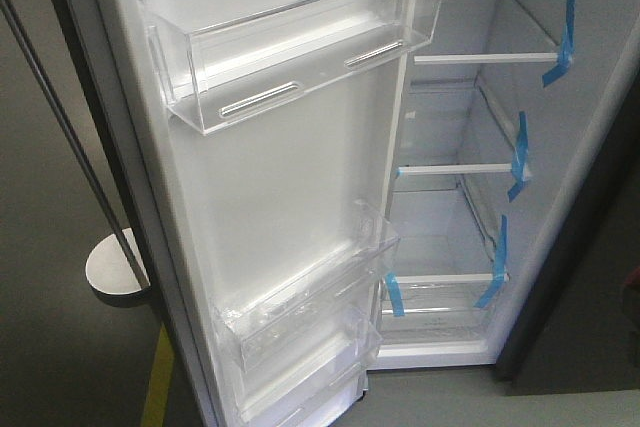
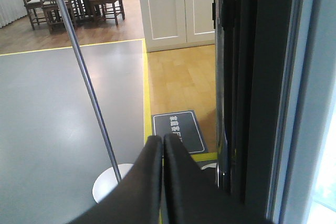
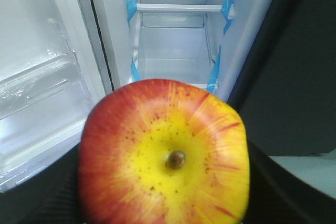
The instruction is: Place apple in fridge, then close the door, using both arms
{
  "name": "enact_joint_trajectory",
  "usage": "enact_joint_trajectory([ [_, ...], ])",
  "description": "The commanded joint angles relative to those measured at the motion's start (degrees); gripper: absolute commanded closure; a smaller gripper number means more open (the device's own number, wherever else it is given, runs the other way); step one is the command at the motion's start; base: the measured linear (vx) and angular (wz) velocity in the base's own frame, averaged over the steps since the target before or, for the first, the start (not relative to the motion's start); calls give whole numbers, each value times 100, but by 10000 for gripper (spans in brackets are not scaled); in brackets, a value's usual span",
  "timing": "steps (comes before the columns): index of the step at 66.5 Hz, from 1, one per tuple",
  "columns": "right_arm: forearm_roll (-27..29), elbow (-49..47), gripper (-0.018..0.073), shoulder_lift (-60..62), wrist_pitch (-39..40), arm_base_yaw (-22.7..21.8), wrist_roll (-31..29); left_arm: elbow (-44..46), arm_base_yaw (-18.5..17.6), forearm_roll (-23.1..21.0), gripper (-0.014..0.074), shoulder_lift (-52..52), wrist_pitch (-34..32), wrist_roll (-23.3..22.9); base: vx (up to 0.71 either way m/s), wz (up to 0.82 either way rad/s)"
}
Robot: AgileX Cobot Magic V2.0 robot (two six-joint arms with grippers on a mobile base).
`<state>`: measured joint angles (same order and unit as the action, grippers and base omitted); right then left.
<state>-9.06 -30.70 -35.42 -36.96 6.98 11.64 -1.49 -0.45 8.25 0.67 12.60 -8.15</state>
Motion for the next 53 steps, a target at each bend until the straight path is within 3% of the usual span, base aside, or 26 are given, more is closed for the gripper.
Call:
enact_joint_trajectory([
  [1,-87,-170,406,-33,411,8,-72,-108,-35,-30,602,80,-412,-23,0,0],
  [53,-87,-170,406,-33,405,8,-72,-108,-35,-30,602,80,-412,-23,0,0],
])
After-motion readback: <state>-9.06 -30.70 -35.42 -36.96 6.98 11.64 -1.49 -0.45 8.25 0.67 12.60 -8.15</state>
